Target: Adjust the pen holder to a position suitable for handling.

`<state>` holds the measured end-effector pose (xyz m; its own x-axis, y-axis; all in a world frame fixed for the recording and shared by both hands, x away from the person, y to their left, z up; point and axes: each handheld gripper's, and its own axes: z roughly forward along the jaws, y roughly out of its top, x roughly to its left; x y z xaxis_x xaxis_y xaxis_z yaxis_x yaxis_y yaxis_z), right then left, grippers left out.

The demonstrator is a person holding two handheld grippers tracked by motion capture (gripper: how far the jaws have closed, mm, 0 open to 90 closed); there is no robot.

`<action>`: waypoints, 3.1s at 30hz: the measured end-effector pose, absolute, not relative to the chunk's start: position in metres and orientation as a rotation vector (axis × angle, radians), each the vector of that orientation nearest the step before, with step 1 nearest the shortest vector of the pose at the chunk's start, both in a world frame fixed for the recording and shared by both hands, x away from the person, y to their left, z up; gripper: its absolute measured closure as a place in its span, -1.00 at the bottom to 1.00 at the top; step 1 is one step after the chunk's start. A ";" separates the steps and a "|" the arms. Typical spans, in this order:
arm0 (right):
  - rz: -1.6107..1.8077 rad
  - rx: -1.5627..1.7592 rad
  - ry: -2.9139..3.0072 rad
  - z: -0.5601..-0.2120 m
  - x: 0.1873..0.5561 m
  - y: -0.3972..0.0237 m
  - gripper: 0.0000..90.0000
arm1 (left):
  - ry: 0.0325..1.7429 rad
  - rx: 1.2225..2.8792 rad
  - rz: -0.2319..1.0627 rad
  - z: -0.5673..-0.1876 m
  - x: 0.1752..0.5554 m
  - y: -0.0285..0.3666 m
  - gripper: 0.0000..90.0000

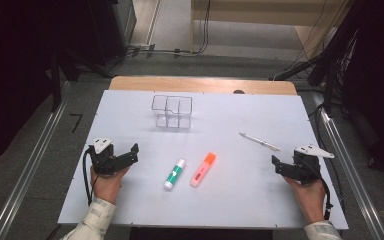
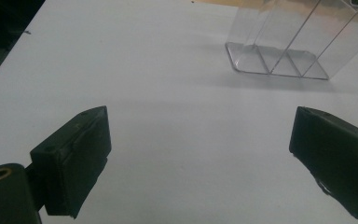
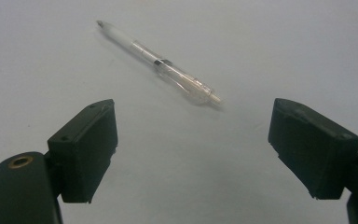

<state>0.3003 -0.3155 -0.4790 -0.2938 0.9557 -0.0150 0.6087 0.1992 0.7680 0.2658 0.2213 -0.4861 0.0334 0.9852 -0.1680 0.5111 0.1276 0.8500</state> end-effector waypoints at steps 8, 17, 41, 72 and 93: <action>0.917 1.443 1.998 -0.479 0.302 -0.312 -0.68 | 1.590 1.504 0.728 -0.487 0.268 0.219 -0.85; 0.916 1.386 2.021 -0.476 0.309 -0.297 -0.68 | 1.579 1.538 0.762 -0.488 0.280 0.216 -0.74; 1.005 1.241 2.107 -0.476 0.350 -0.219 -0.23 | 1.583 1.524 0.760 -0.492 0.311 0.221 -0.30; 1.060 1.130 2.236 -0.485 0.404 -0.112 0.90 | 1.524 1.619 0.822 -0.493 0.378 0.195 0.94; 1.123 1.193 2.203 -0.480 0.434 -0.065 0.95 | 1.487 1.630 0.815 -0.495 0.411 0.183 0.99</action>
